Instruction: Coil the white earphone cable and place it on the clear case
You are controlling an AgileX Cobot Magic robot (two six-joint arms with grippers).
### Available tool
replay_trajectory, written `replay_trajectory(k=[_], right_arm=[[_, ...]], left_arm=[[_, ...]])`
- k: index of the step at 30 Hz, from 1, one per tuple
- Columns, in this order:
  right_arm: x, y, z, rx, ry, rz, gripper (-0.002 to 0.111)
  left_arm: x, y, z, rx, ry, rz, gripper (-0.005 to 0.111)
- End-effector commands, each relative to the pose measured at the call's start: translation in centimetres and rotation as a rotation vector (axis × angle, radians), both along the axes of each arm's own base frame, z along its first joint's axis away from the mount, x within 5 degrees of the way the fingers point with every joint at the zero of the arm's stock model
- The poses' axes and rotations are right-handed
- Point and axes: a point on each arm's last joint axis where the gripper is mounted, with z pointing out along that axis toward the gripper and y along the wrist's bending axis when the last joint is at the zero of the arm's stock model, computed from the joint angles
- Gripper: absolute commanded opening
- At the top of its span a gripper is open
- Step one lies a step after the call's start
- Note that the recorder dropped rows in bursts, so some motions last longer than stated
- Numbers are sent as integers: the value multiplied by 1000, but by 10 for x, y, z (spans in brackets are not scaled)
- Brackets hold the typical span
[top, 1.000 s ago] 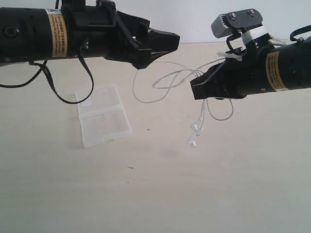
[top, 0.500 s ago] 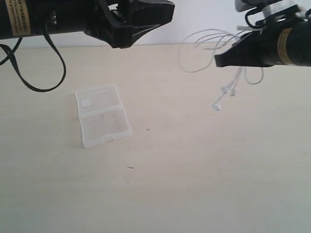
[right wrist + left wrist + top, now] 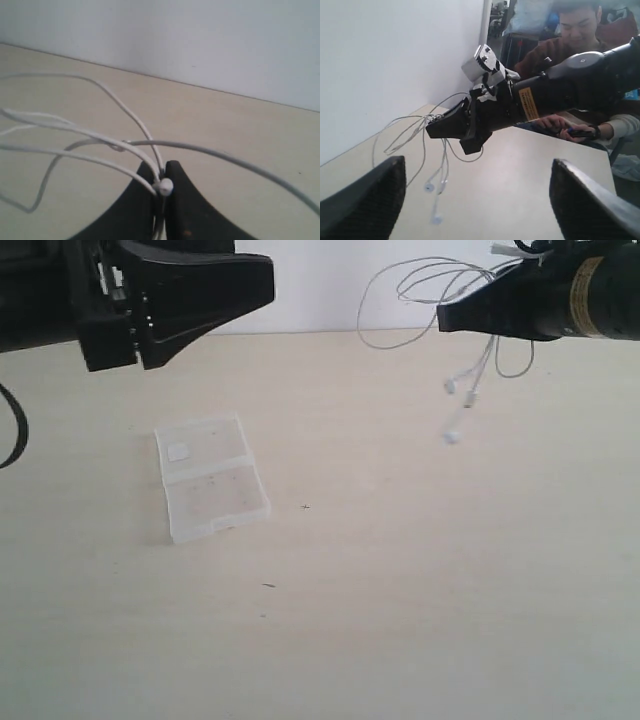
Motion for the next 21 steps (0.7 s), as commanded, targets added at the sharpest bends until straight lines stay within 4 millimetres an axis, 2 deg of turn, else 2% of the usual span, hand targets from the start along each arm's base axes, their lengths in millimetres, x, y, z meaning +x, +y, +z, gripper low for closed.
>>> replay_trajectory(k=[1, 4, 9, 12, 17, 21], right_arm=[[6, 4, 17, -31, -60, 39, 0], [10, 0, 24, -141, -117, 37, 0], [13, -14, 28, -432, -182, 3, 0], [16, -23, 28, -559, -189, -62, 0], [23, -35, 15, -837, -137, -122, 0], [32, -40, -4, -886, 67, -171, 0]], left_arm=[[-7, 10, 0, -69, -6, -54, 76], [-11, 12, -1, -81, -15, -96, 76], [-18, 14, -6, -74, -4, -147, 75], [-21, 14, -5, -61, 5, -161, 68], [-29, 14, 2, -70, 34, -172, 30], [-36, 14, 4, -26, 11, -196, 0]])
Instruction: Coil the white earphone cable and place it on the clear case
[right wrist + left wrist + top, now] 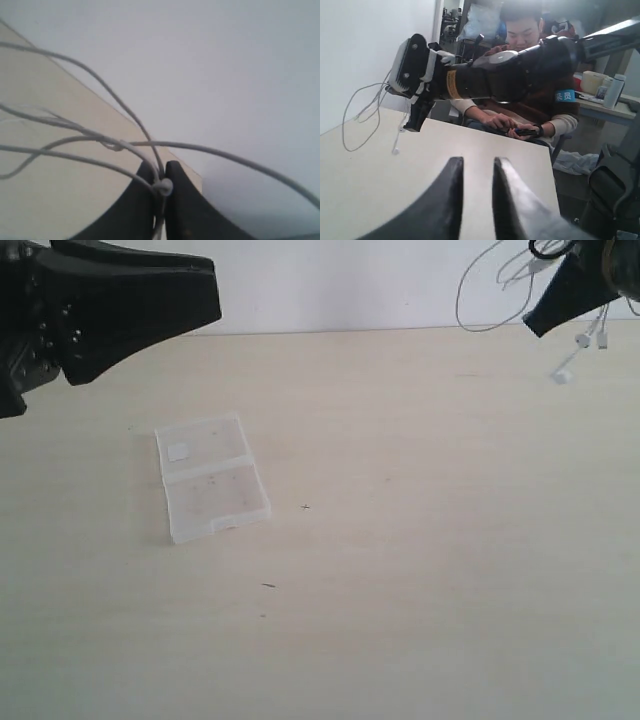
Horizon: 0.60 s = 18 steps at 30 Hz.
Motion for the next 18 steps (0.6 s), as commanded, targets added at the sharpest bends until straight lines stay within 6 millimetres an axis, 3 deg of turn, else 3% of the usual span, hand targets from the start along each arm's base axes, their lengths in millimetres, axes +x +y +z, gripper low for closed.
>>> replay_trajectory(k=[1, 8, 18], right_arm=[[12, -3, -16, -53, 181, -131, 0], [26, 27, -21, 180, 581, -84, 0], [28, 72, 7, 593, 663, 198, 0]], left_arm=[[-10, 0, 4, 32, -21, -35, 0], [-14, 1, -1, -7, 21, -16, 0], [-33, 23, -8, -75, 2, 127, 0]])
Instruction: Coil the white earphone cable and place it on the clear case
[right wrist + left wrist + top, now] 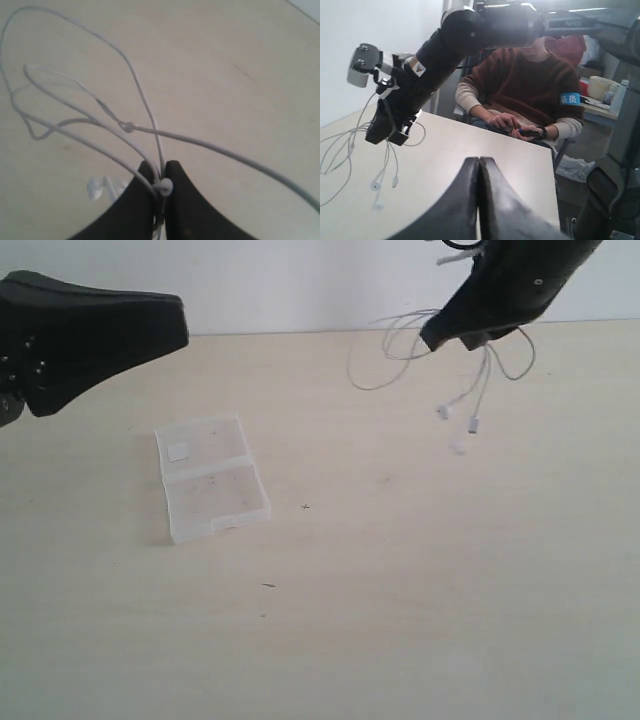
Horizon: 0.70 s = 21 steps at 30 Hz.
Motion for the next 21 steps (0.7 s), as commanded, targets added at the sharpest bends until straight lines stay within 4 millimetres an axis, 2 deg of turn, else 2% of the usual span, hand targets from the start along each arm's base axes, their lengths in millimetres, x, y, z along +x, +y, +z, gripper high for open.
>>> replay_trajectory(k=[1, 10, 14, 18, 21], right_arm=[[1, 18, 10, 177, -27, 71, 0], [-8, 76, 16, 308, -163, 206, 0], [-14, 99, 16, 388, -190, 216, 0], [-13, 114, 3, 432, -180, 202, 0], [-12, 131, -14, 462, -162, 192, 0]], left_arm=[[-13, 13, 0, -68, -38, 98, 0], [-55, 32, -22, -146, -132, 308, 0], [-72, 44, -35, -205, -181, 473, 0], [-89, 52, -44, -252, -242, 590, 0], [-100, 57, -54, -253, -279, 685, 0]])
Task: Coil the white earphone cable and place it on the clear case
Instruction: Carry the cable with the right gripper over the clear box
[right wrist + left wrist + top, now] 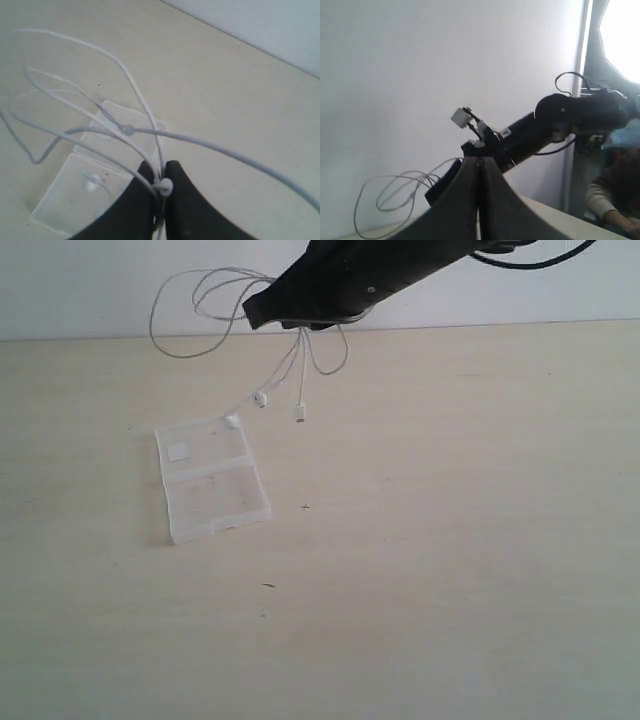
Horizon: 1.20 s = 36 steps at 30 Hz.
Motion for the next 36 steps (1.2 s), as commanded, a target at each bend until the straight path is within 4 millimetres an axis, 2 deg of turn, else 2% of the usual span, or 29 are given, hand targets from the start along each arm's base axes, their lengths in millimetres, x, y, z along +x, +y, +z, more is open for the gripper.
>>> replay_trajectory(k=[1, 7, 10, 16, 20, 24, 26, 30, 32, 34, 36], right_arm=[[1, 22, -18, 40, -2, -4, 0], [4, 37, -52, 75, 97, -41, 0], [6, 38, -60, 80, 129, -64, 0], [14, 41, -48, 174, 102, -154, 0], [7, 53, -16, 276, -34, -168, 0], [8, 53, -17, 323, -58, -219, 0], [4, 57, -17, 290, -125, -181, 0], [1, 60, -21, 284, -103, -173, 0], [-1, 60, -25, 223, -96, -121, 0], [-6, 51, -26, 83, -36, -29, 0], [-4, 40, -24, 47, 21, -66, 0]], left_arm=[[-11, 9, -7, -29, -36, 154, 0], [-16, 10, -5, -2, -60, 199, 0], [-16, 10, -6, 4, -55, 197, 0], [-16, 10, -6, 10, -52, 193, 0], [-16, 10, -6, 12, -49, 194, 0], [-16, 9, -6, 13, -49, 193, 0], [-16, 10, -7, 17, -44, 196, 0], [-15, 10, -7, 14, -43, 199, 0], [-15, 10, -7, 14, -43, 199, 0], [-16, 9, -7, 13, -42, 192, 0], [-17, 9, -6, 2, -53, 178, 0]])
